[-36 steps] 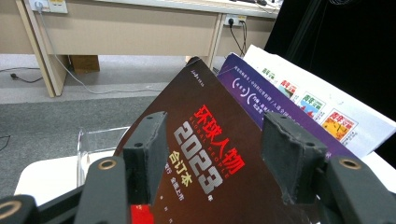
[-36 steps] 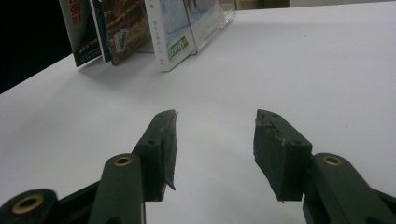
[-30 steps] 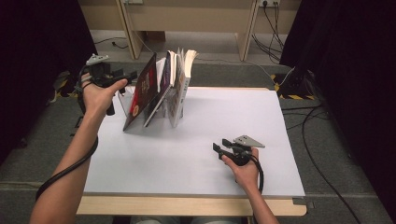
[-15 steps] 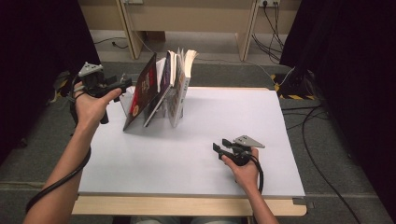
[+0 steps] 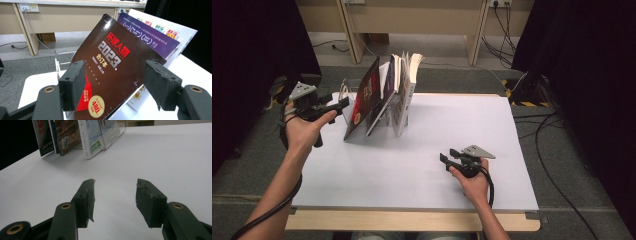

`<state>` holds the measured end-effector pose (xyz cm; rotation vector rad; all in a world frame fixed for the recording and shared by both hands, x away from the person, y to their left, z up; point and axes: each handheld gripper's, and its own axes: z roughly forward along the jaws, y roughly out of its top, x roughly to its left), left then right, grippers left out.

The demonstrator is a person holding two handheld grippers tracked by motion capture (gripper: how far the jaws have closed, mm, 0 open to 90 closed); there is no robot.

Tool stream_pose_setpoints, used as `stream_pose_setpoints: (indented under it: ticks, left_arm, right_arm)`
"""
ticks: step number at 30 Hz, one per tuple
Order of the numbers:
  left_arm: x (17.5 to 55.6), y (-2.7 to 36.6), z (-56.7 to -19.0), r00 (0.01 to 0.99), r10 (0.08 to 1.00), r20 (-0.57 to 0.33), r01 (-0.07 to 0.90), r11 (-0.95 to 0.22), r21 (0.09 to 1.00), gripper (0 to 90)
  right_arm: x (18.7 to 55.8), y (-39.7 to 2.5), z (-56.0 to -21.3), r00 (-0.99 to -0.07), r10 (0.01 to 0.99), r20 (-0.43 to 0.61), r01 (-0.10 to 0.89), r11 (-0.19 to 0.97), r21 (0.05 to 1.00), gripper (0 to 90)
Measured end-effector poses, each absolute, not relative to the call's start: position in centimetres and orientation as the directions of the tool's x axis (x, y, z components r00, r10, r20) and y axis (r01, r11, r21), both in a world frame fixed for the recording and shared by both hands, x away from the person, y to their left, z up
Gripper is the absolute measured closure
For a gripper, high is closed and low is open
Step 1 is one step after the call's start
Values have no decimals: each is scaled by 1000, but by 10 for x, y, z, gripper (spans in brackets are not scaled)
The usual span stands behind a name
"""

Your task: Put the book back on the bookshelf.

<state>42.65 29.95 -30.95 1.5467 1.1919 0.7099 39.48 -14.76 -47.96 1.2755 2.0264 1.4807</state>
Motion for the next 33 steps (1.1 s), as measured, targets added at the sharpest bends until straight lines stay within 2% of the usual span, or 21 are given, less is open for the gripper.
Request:
stream_pose_setpoints:
  ticks: [33]
  left_arm:
    - [376,317,-350,319,940,-123,329,12,944,316]
  right_arm:
    - [394,-147,-479,-547,805,228,463,65,884,496]
